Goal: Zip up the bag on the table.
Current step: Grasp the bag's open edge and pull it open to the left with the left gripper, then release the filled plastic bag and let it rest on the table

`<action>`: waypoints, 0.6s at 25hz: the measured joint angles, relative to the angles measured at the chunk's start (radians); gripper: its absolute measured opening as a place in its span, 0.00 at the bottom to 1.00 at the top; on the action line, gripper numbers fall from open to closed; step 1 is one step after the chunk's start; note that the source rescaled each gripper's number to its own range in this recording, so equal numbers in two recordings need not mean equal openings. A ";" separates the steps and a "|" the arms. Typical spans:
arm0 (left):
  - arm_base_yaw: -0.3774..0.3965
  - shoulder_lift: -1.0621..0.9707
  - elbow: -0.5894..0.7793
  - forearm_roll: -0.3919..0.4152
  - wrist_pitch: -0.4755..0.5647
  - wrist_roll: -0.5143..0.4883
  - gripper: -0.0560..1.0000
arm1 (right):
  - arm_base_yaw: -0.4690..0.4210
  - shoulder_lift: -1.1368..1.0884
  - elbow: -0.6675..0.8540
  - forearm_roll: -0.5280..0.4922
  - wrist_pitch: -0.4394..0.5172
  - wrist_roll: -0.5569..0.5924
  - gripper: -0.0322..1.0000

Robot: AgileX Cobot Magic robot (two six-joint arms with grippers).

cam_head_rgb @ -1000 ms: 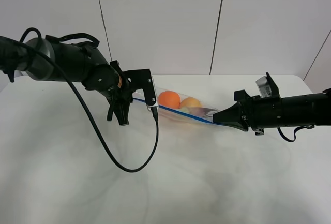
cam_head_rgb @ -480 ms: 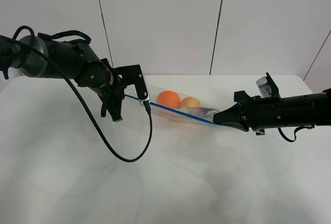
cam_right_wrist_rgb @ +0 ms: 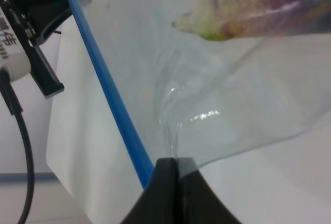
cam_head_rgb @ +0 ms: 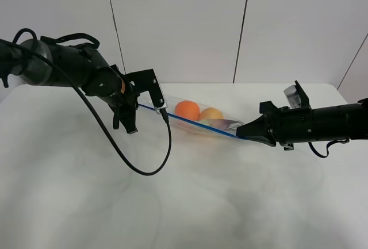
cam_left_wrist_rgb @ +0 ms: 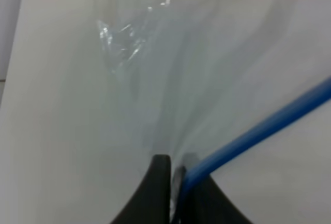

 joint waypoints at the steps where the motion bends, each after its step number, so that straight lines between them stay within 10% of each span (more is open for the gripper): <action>1: 0.007 0.000 0.000 0.000 -0.007 -0.023 0.06 | 0.001 0.000 -0.002 0.003 0.001 0.000 0.03; 4: 0.036 0.000 0.000 0.004 -0.002 -0.096 0.14 | 0.004 0.000 -0.004 -0.012 -0.003 0.000 0.03; 10: 0.131 0.000 0.000 0.036 0.057 -0.235 0.66 | -0.003 0.000 -0.003 -0.049 -0.023 -0.001 0.03; 15: 0.161 0.000 0.000 0.036 0.065 -0.294 0.79 | -0.003 0.000 -0.003 -0.053 -0.026 -0.003 0.03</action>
